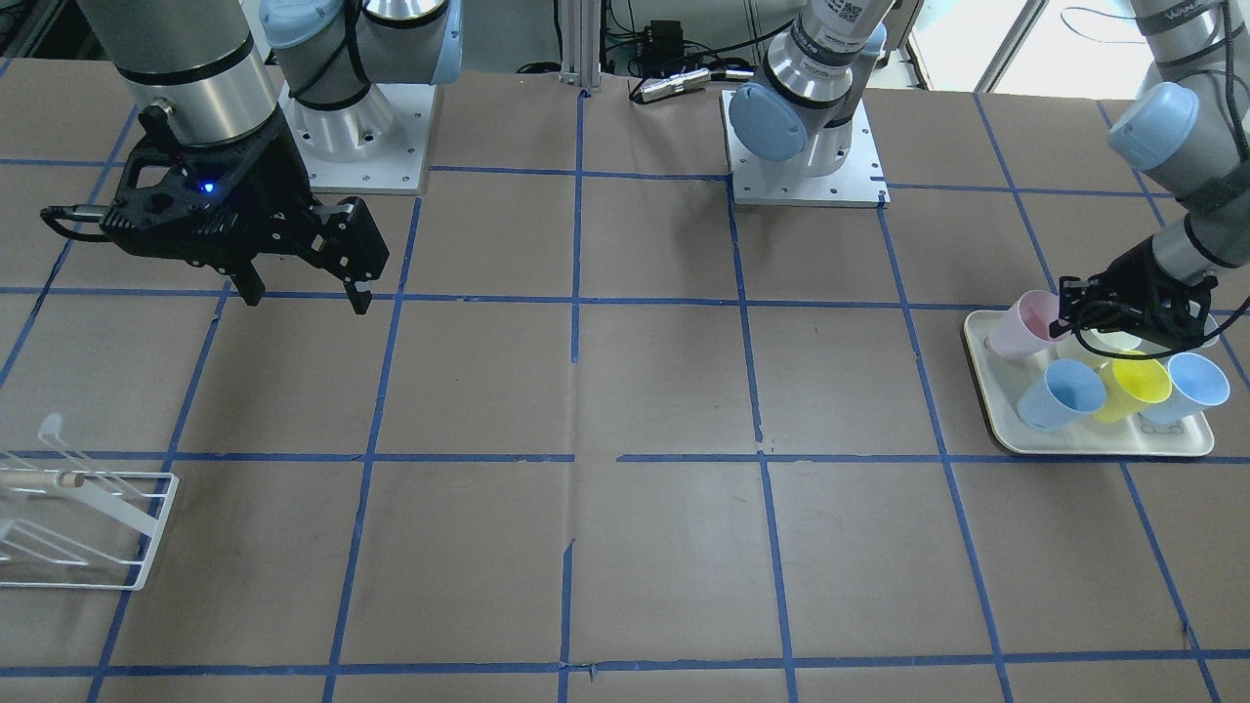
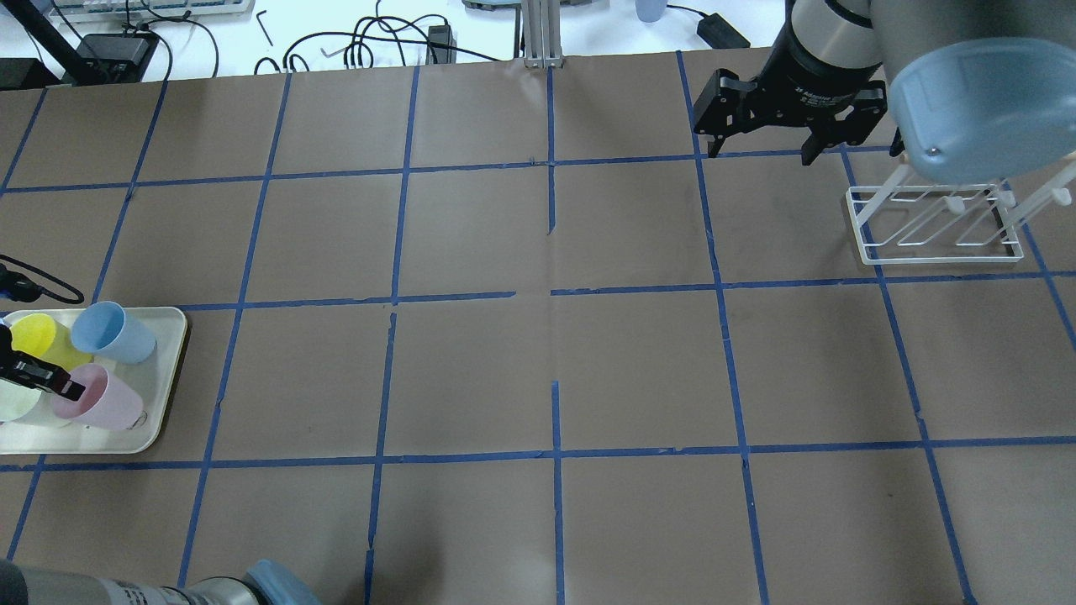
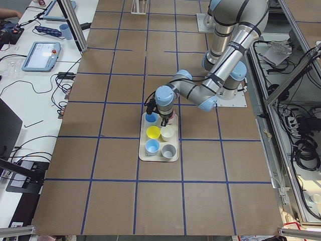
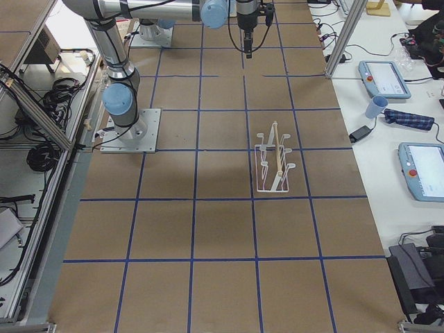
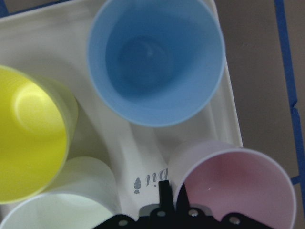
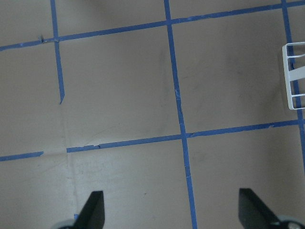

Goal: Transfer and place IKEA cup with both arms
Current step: 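Lower the pink cup into the tray and release it with the left gripper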

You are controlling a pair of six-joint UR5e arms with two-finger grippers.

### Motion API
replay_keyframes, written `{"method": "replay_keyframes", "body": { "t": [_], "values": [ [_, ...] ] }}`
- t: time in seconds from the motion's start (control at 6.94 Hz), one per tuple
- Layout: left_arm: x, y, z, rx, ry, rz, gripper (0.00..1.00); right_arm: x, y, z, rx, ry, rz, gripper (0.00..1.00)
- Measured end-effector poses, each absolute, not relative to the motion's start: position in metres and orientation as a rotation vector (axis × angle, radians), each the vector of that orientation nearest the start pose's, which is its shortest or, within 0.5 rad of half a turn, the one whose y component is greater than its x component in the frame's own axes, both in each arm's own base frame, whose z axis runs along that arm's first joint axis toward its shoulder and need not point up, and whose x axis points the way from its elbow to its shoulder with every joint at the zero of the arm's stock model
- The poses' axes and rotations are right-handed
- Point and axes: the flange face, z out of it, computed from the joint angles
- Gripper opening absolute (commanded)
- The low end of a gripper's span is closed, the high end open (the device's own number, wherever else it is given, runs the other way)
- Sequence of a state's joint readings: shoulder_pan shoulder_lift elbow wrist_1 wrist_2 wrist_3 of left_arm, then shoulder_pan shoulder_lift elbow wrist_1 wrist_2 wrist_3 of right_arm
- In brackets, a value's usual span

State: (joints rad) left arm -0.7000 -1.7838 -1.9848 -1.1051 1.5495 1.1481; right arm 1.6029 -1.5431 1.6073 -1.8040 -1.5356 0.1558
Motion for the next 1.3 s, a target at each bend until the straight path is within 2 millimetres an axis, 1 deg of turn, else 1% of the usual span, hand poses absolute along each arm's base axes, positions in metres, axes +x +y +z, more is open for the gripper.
{"method": "replay_keyframes", "body": {
  "t": [0.14, 0.29, 0.58, 0.72, 0.86, 1.01, 1.3],
  "values": [
    [0.287, -0.420, 0.230, 0.450, 3.267, 0.102, 0.36, 0.153, -0.513, 0.480, 0.186, 3.075, -0.253, 1.00],
    [0.287, -0.420, 0.226, 0.446, 3.277, 0.104, 0.51, 0.153, -0.512, 0.480, 0.187, 3.075, -0.253, 1.00],
    [0.288, -0.421, 0.217, 0.440, 3.293, 0.117, 0.52, 0.153, -0.513, 0.481, 0.187, 3.075, -0.254, 1.00],
    [0.288, -0.422, 0.216, 0.440, 3.294, 0.119, 0.54, 0.153, -0.513, 0.481, 0.187, 3.075, -0.255, 1.00],
    [0.288, -0.422, 0.217, 0.438, 3.293, 0.118, 0.62, 0.153, -0.513, 0.481, 0.187, 3.074, -0.255, 1.00],
    [0.287, -0.424, 0.222, 0.439, 3.284, 0.110, 0.81, 0.153, -0.513, 0.481, 0.187, 3.074, -0.255, 1.00],
    [0.287, -0.430, 0.245, 0.449, 3.256, 0.090, 0.95, 0.153, -0.512, 0.481, 0.189, 3.074, -0.256, 1.00]
  ]
}}
